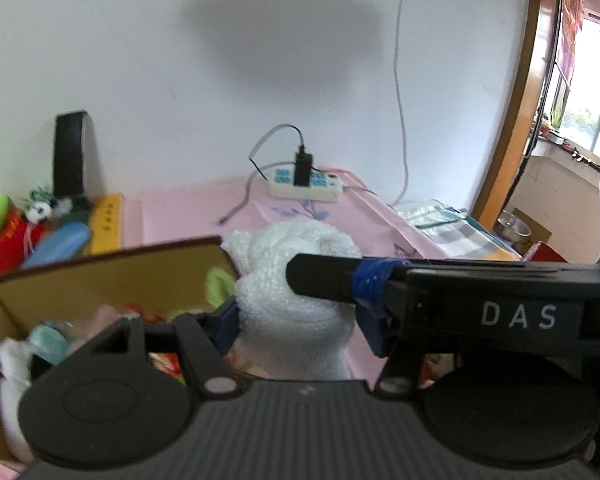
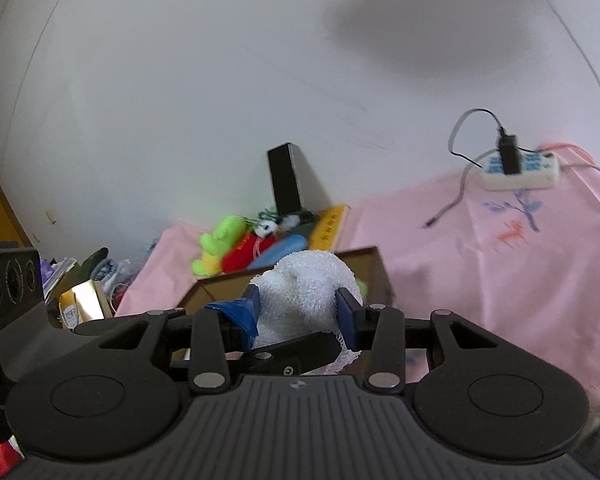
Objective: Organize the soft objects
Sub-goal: 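Carry the white fluffy cloth with the right gripper over the box, then lower the white cloth into the box and open the right gripper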
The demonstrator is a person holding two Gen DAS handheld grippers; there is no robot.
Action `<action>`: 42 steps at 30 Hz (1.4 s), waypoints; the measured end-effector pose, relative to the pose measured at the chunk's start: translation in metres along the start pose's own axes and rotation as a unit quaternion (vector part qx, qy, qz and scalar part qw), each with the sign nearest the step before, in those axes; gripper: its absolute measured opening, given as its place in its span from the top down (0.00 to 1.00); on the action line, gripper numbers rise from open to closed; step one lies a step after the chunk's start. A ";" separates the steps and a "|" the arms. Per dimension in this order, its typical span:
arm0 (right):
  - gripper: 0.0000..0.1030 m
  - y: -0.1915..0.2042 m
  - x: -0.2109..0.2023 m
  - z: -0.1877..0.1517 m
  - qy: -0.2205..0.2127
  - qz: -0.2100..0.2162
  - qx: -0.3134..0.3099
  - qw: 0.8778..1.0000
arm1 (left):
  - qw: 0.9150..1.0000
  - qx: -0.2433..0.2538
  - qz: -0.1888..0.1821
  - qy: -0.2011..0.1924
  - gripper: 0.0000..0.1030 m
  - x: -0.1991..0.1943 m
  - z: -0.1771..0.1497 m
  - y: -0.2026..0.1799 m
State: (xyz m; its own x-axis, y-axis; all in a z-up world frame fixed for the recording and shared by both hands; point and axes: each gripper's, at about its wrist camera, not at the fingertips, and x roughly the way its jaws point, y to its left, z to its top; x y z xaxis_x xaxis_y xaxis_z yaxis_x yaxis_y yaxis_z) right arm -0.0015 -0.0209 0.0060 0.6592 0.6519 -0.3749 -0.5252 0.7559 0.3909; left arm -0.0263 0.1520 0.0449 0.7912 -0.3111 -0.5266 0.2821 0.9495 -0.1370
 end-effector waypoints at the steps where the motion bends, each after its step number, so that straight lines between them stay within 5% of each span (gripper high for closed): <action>1: 0.76 0.003 0.006 0.003 -0.001 0.001 -0.001 1.000 | 1.000 0.002 0.002 -0.002 0.44 0.000 0.003 0.006; 11: 0.76 0.020 0.062 0.025 0.017 -0.025 -0.009 1.000 | 1.000 0.015 0.013 -0.005 0.43 0.023 0.024 0.061; 25: 0.73 0.010 0.138 0.014 0.097 -0.092 -0.013 0.991 | 0.995 -0.051 -0.017 0.081 0.43 0.097 0.009 0.114; 42: 0.73 -0.008 0.140 0.007 0.054 -0.139 0.047 0.988 | 0.989 -0.089 -0.020 0.114 0.36 0.117 0.000 0.131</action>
State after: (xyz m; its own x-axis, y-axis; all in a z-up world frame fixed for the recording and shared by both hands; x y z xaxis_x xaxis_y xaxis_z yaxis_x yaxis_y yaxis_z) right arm 0.0987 0.0642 -0.0436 0.7070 0.4267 -0.5640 -0.2767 0.9008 0.3346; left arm 0.1030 0.2400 -0.0349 0.6323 -0.3502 -0.6911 0.1943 0.9352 -0.2961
